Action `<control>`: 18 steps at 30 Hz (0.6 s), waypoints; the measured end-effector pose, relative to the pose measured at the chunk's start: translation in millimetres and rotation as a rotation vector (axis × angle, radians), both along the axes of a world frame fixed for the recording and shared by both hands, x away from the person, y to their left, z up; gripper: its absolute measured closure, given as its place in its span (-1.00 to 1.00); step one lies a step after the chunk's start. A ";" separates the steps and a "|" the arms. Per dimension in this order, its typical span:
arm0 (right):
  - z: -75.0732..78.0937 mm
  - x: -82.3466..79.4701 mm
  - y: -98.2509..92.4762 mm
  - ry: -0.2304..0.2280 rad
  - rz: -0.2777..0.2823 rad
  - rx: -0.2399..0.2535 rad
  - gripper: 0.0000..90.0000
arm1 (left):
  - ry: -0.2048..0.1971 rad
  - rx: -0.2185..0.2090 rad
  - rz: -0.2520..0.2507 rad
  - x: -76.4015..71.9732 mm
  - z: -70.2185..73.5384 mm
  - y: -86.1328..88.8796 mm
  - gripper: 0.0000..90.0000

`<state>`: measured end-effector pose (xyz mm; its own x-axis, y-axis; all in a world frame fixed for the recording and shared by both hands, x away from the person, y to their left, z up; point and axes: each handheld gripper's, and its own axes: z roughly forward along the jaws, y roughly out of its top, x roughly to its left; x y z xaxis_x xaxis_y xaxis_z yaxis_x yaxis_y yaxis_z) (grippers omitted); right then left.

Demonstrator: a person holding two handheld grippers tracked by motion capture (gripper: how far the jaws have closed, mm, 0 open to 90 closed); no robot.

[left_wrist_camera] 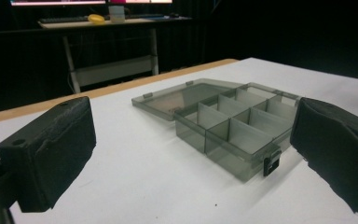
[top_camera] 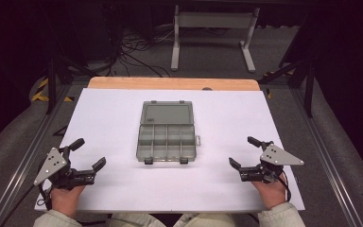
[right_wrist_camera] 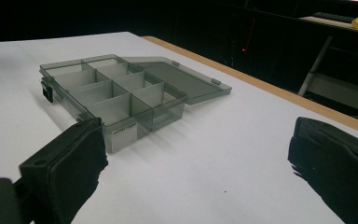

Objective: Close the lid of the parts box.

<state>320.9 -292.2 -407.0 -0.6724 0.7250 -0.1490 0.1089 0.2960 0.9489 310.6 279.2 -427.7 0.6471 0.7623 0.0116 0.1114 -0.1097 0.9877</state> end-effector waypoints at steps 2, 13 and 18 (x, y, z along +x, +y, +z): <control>0.1 0.0 0.2 0.002 0.001 -0.001 -0.91 | 0.005 0.003 0.000 0.2 0.1 -0.4 -0.97; -0.4 0.2 1.2 0.013 0.004 -0.004 -0.91 | 0.006 0.003 -0.009 1.0 0.7 -0.9 -0.97; 0.3 0.3 2.0 0.013 0.005 -0.002 -0.90 | 0.013 0.010 -0.012 1.8 1.1 -1.3 -0.97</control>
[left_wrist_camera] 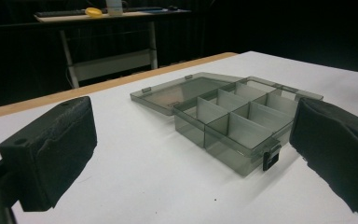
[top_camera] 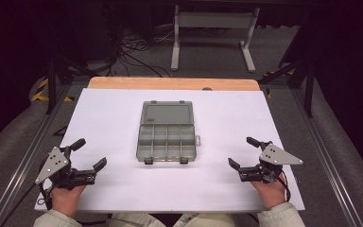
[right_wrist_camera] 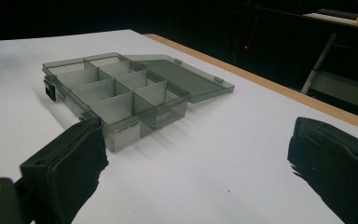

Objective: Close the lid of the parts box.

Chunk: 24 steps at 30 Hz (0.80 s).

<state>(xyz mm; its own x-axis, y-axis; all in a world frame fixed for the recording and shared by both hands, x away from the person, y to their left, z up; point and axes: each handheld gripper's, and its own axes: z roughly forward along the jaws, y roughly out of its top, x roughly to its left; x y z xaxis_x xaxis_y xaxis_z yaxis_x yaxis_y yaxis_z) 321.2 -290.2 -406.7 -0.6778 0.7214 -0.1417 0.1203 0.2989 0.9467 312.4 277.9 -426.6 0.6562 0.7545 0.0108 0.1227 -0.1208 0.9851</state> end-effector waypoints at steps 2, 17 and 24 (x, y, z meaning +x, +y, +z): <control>0.3 0.9 0.8 0.001 0.001 -0.002 -0.90 | 0.010 0.005 0.006 1.4 0.6 -1.6 -0.97; 19.5 21.7 15.1 0.067 0.019 -0.010 -0.86 | 0.080 -0.019 -0.028 32.2 20.9 -12.8 -0.95; 29.4 35.6 20.2 0.082 0.028 -0.034 -0.85 | 0.092 -0.003 -0.043 46.6 28.4 -14.7 -0.95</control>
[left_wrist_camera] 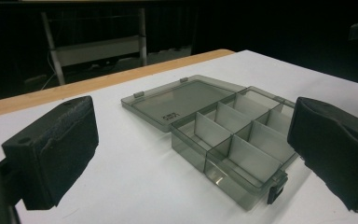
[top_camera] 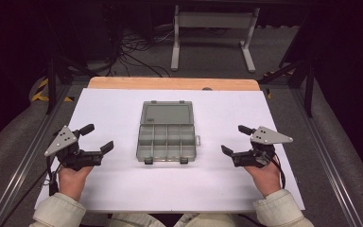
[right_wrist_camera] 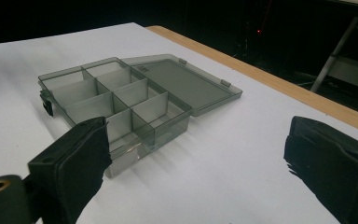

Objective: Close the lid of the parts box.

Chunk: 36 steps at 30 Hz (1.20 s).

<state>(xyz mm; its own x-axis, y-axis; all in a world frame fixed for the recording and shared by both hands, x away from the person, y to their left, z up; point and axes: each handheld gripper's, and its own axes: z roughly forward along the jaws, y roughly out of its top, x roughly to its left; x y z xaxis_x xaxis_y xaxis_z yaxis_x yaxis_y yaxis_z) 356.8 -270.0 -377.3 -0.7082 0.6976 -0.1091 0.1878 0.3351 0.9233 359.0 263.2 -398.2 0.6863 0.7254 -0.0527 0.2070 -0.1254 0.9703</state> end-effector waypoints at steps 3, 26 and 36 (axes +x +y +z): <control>4.2 5.6 2.8 0.009 0.005 -0.003 -0.82 | 0.003 0.013 -0.004 6.2 3.9 -2.9 -0.94; 6.5 65.2 30.8 0.073 0.015 -0.012 -0.74 | 0.072 0.015 0.010 63.2 3.1 -17.7 -0.88; 3.1 84.0 43.3 0.089 0.013 -0.038 -0.70 | 0.089 0.037 0.003 79.6 2.8 -27.8 -0.88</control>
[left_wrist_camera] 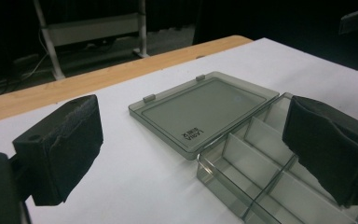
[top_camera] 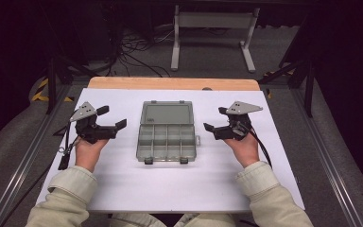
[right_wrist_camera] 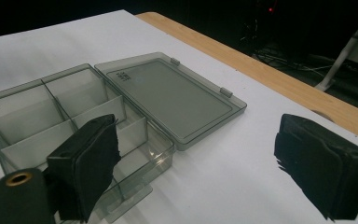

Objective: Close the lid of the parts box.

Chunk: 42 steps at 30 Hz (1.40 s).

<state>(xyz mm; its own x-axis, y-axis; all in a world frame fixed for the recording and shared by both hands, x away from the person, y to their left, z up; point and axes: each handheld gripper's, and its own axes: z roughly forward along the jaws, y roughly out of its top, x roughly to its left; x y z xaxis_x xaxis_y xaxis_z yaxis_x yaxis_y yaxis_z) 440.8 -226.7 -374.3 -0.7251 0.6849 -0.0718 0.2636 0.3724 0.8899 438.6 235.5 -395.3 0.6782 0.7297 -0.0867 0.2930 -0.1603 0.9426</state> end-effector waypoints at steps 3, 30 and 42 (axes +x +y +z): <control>-0.5 6.2 4.9 0.007 0.004 -0.007 -0.70 | 0.007 0.015 -0.006 6.3 0.3 -2.9 -0.87; -8.7 46.9 29.4 0.032 0.026 -0.035 -0.65 | 0.045 0.082 -0.034 47.8 -2.6 -33.3 -0.86; -13.7 61.0 32.4 0.054 0.017 -0.036 -0.62 | 0.054 0.094 -0.037 57.5 -5.6 -37.0 -0.84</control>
